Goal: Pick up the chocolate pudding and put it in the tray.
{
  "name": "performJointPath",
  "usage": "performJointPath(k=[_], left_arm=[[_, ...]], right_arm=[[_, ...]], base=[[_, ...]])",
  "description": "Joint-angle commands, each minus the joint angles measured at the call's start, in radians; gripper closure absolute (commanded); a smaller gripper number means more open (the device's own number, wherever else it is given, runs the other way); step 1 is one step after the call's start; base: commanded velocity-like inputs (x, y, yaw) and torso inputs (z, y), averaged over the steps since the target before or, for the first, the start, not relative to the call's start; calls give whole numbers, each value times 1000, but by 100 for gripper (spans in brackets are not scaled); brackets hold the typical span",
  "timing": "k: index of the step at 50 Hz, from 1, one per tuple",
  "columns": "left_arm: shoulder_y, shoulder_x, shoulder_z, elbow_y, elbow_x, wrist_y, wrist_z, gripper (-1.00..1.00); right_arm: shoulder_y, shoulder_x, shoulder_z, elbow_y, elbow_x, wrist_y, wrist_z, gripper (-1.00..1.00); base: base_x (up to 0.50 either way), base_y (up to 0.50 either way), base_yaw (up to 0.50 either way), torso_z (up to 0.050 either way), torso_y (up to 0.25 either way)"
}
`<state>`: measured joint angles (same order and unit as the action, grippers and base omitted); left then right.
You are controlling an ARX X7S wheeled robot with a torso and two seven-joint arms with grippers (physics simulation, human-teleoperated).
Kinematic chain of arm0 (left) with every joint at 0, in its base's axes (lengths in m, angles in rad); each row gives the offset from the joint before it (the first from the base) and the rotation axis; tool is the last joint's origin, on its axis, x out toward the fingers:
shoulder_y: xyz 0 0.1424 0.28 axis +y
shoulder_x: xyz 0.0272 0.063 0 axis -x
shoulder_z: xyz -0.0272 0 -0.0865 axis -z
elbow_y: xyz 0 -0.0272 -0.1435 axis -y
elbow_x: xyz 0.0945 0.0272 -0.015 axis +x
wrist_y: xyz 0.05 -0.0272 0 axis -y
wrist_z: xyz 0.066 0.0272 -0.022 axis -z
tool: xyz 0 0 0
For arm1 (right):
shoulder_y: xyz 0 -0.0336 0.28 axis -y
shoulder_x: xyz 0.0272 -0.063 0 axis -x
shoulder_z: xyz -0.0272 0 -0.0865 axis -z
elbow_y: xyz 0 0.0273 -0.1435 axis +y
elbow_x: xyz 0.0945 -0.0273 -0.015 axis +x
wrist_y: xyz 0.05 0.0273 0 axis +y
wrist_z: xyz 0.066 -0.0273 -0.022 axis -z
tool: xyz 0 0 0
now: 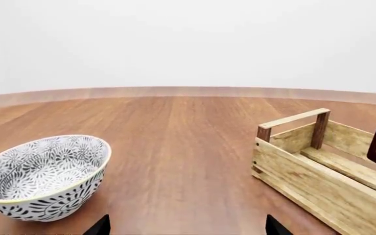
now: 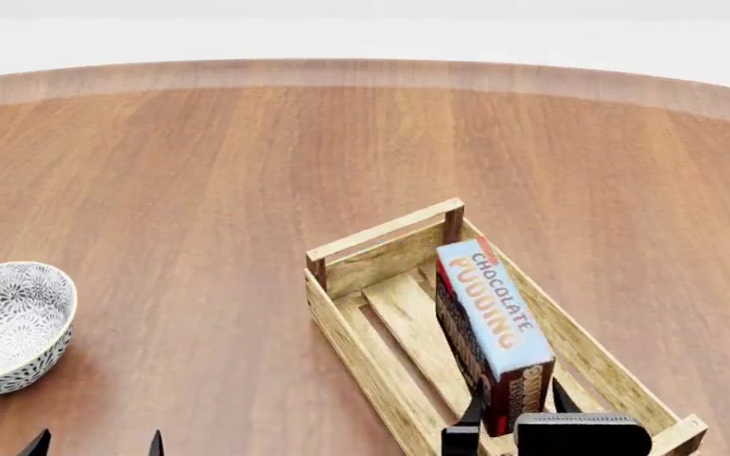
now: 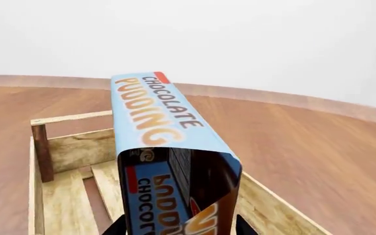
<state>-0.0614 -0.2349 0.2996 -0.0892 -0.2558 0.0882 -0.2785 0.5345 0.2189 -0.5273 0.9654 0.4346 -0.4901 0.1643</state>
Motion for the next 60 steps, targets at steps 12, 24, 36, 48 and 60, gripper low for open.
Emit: performJointPath(k=[12,24,36,48,60], left_arm=[[-6,-2,6,-21,-7,15,-2,-100],[-9,0,14,-30,-7,21,-4,-100],[-9,-3,20,-19,-10,12,-9,-100],[-10,-4,24,-31,-13,23,-9,-100],[-12,-6,31,-26,-13,20,-14,-100]], right_arm=[[108,-61,62,328,-33,-155,7,100],[108,-62,78,333,-43,-149,4,-100],[103,-61,95,336,-71,-156,10,-100],[96,-63,119,327,-90,-159,4,-100],[-112,83,91,-353,-66,127,137,-100]], base=[[0,0,0,0,0],[1,0,0,0,0],[0,0,0,0,0],[0,0,0,-1,0],[0,0,0,0,0]])
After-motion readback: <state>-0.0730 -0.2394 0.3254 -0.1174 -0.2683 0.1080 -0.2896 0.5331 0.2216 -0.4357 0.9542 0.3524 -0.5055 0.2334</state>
